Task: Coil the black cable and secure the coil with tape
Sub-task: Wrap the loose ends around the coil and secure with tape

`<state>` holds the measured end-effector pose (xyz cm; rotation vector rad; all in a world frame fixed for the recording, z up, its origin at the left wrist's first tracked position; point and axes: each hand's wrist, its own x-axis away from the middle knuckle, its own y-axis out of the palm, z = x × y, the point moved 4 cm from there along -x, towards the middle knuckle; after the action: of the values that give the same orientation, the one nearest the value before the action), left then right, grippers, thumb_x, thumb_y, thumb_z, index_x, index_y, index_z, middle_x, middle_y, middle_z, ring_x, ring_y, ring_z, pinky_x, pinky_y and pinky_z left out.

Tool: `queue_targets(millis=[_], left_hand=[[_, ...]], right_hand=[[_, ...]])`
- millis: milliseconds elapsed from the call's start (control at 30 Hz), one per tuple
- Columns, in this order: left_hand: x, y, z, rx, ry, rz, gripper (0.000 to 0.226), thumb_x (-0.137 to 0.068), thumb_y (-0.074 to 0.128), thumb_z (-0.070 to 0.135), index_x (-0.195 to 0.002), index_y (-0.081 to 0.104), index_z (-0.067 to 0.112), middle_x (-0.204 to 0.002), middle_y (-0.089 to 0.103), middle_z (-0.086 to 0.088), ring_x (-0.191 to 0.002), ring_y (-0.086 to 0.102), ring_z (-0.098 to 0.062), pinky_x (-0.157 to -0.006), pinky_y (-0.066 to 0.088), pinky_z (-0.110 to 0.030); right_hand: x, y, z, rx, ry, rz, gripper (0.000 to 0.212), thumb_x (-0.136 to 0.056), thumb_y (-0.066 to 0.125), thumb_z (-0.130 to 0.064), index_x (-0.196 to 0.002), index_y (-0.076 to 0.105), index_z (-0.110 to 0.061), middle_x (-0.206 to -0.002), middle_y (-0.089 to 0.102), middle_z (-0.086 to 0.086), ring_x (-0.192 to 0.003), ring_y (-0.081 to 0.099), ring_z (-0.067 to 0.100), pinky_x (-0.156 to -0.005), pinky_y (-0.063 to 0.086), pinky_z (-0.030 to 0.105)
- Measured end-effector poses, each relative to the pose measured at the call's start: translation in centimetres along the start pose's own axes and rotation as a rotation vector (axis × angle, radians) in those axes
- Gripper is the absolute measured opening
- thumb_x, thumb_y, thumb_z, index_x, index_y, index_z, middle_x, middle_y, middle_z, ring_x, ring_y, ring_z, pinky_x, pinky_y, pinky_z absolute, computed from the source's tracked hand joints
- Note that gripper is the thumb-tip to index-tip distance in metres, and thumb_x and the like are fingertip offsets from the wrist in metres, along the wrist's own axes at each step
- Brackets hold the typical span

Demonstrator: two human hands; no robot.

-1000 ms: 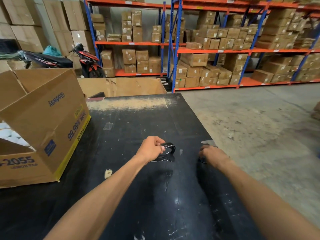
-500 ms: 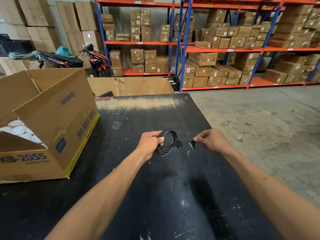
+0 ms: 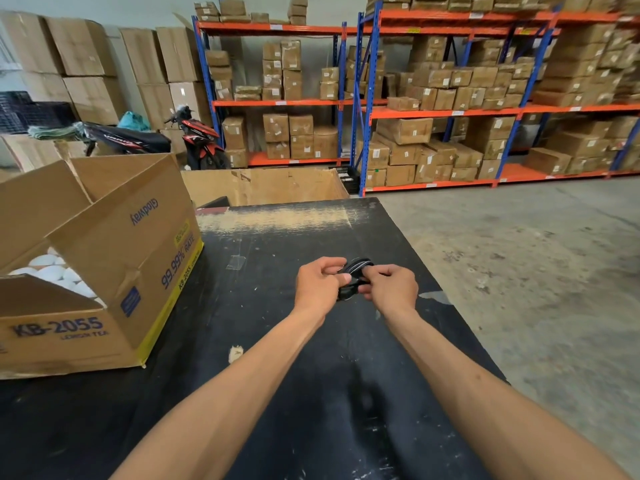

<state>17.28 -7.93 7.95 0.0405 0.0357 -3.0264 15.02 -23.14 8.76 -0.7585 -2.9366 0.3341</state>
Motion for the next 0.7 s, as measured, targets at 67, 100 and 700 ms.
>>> queue_targets(millis=[67,100,700], left_hand=[[0.3,-0.1,0.3,0.016,-0.014,0.002,0.030,-0.076,0.077,0.001,-0.095,0.074,0.024,-0.097,0.074,-0.004,-0.090,0.073,-0.019,-0.069,0.057,-0.024],[0.4,-0.2,0.5,0.027,-0.023,0.005,0.029,-0.075,0.078,0.001,-0.094,0.074,0.023,-0.098,0.075,-0.006,-0.090,0.073,-0.021,-0.071,0.057,-0.026],[1.8,-0.8,0.5,0.000,-0.073,-0.054,0.016,-0.078,0.075,-0.006,-0.091,0.079,0.001,-0.075,0.076,-0.011,-0.062,0.068,-0.012,-0.069,0.055,-0.024]], right_hand=[[0.1,0.3,-0.2,-0.160,0.051,0.004,0.018,-0.089,0.071,-0.013,-0.072,0.071,-0.016,-0.058,0.073,-0.001,-0.050,0.071,0.009,-0.057,0.061,0.027],[0.3,0.5,-0.2,-0.248,0.079,-0.024,0.016,-0.090,0.070,-0.010,-0.075,0.070,-0.014,-0.064,0.074,0.001,-0.052,0.071,0.008,-0.054,0.058,0.024],[0.7,1.1,0.3,-0.064,-0.063,-0.254,0.016,-0.087,0.068,-0.004,-0.103,0.065,-0.005,-0.067,0.077,0.005,-0.061,0.073,0.014,-0.077,0.063,0.037]])
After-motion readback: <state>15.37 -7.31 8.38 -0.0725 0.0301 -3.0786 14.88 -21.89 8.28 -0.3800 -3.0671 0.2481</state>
